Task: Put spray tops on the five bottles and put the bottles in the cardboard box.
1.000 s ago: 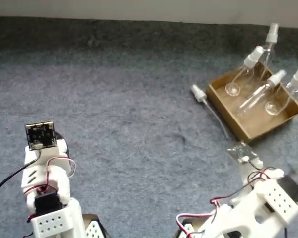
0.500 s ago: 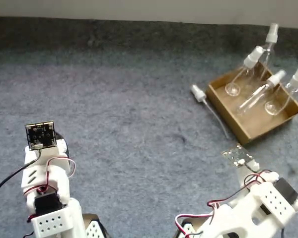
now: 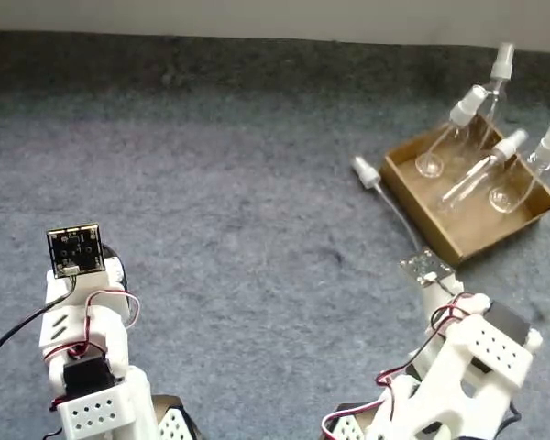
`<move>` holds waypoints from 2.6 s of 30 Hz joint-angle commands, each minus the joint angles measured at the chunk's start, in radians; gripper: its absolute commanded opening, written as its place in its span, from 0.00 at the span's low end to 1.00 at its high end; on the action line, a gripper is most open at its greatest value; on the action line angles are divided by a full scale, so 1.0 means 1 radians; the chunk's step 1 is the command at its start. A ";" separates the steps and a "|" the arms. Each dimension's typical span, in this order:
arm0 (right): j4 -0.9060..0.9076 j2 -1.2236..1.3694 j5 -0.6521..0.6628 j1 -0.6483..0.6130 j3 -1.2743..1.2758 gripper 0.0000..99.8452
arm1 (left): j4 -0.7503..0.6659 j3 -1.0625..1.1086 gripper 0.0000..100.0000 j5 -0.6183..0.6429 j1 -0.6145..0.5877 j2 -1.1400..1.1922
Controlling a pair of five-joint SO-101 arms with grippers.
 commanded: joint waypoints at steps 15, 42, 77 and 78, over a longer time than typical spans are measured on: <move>-0.067 -0.002 -0.385 -0.443 -0.120 0.09 | -0.017 0.018 0.02 -0.009 0.019 -0.010; -0.572 0.005 -0.637 -0.865 -0.116 0.09 | -0.018 0.018 0.02 -0.009 0.019 -0.010; -0.148 0.002 -0.410 -0.469 -0.151 0.28 | -0.017 0.018 0.02 -0.009 0.021 -0.010; -0.147 0.004 -0.410 -0.467 -0.150 0.29 | -0.017 0.018 0.02 -0.009 0.021 -0.010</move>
